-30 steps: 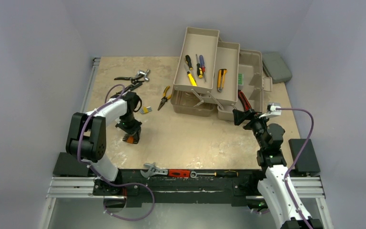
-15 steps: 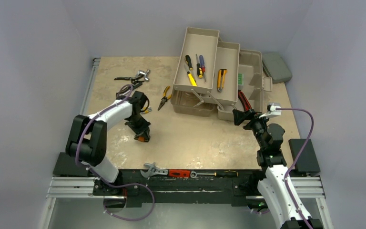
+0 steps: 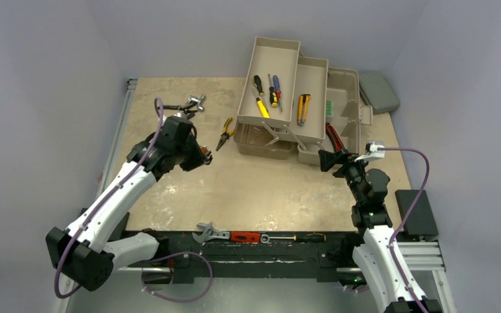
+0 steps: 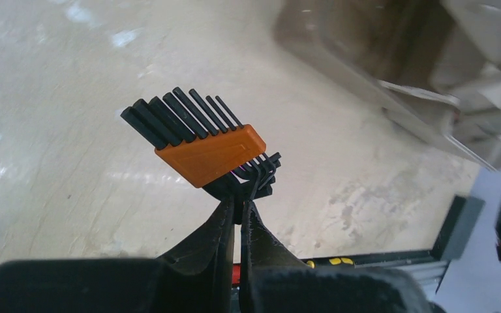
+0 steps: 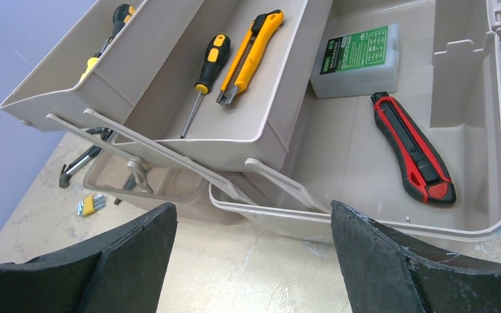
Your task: Pack the tool kit
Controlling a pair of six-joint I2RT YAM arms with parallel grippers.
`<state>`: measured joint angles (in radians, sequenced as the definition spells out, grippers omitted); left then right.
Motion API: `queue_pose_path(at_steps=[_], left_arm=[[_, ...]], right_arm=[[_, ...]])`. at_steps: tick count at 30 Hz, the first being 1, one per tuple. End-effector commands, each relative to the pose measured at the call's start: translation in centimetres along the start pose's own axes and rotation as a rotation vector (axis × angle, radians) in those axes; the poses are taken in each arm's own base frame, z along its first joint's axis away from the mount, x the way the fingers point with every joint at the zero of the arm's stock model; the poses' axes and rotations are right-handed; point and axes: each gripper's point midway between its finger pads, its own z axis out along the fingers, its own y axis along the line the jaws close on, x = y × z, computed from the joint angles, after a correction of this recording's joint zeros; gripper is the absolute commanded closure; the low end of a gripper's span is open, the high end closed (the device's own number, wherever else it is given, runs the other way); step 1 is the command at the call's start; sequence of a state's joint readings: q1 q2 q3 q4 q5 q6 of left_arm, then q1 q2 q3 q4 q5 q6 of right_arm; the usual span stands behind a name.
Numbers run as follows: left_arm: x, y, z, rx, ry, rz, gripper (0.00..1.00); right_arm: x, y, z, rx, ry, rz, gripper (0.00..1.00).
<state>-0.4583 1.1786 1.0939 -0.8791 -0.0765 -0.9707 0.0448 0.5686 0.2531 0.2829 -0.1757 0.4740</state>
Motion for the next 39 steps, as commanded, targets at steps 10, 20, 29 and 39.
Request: queue_pose_path(at_steps=[10,20,29,39], left_arm=[[-4.2,-18.3,-11.2,0.714,-0.168,0.483,1.0],[-7.6,-28.1,-8.8,0.783,-0.099,0.53,1.0],[-9.9,-32.3,-3.4,0.766,-0.117,0.509,1.0],[-12.6,-33.8,0.2,0.737,-0.232,0.5,1.0]], right_arm=[[-0.8,0.4,0.0,-0.013,-0.024,-0.02,0.14],[-0.8,0.4,0.0,-0.014,-0.025,-0.021,0.14],[-0.8,0.4,0.0,-0.013,-0.025,-0.02,0.14],[-0.7,0.3,0.1,-0.011,-0.021,-0.021,0.14]])
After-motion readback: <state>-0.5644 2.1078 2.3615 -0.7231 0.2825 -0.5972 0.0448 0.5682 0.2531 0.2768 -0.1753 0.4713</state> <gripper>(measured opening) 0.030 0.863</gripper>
